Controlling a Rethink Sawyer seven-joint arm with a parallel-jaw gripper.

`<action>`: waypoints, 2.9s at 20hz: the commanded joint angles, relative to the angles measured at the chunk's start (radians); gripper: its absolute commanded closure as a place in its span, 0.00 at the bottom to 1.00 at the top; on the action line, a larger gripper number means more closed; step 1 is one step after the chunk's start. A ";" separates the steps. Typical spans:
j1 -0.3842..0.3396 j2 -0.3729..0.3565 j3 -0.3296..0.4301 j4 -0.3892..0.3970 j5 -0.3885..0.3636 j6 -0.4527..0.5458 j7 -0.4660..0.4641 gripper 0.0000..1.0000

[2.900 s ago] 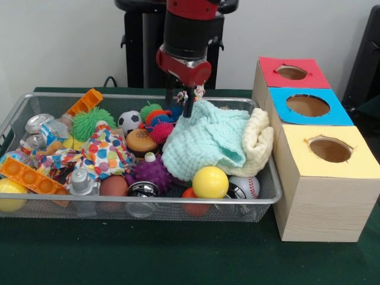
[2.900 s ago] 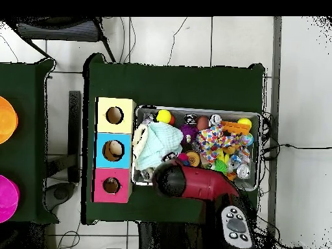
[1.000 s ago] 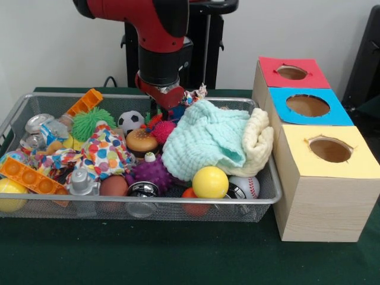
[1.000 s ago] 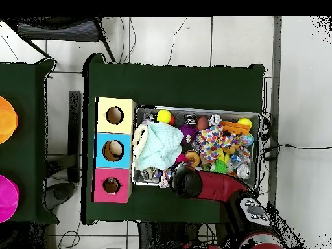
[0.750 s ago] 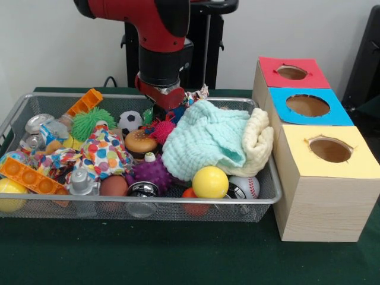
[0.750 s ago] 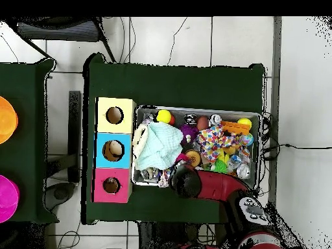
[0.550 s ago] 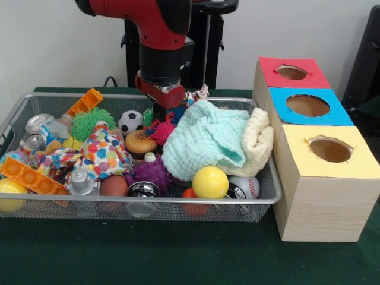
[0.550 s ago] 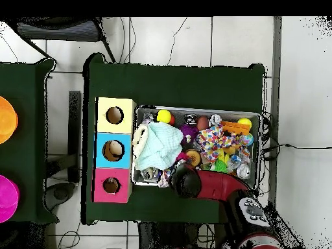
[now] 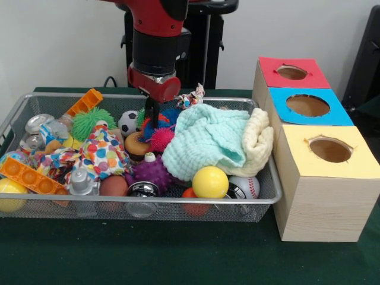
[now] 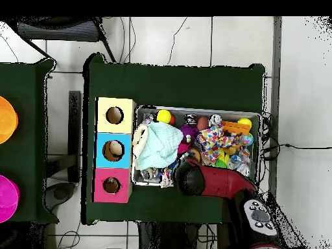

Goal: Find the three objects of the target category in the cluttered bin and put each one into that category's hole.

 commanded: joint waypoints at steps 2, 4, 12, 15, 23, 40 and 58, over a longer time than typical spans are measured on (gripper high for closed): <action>-0.035 -0.049 0.060 -0.169 -0.091 -0.018 -0.097 1.00; -0.044 -0.071 0.072 -0.179 -0.104 0.003 -0.113 1.00; -0.045 -0.142 0.090 -0.215 -0.128 0.113 -0.163 1.00; -0.028 -0.175 0.075 -0.231 -0.129 0.180 -0.185 1.00; 0.003 -0.282 0.062 -0.217 -0.093 0.400 -0.198 1.00; -0.047 -0.244 0.171 -0.033 0.016 0.269 -0.043 1.00; 0.009 -0.261 0.131 0.033 0.050 0.305 0.010 0.00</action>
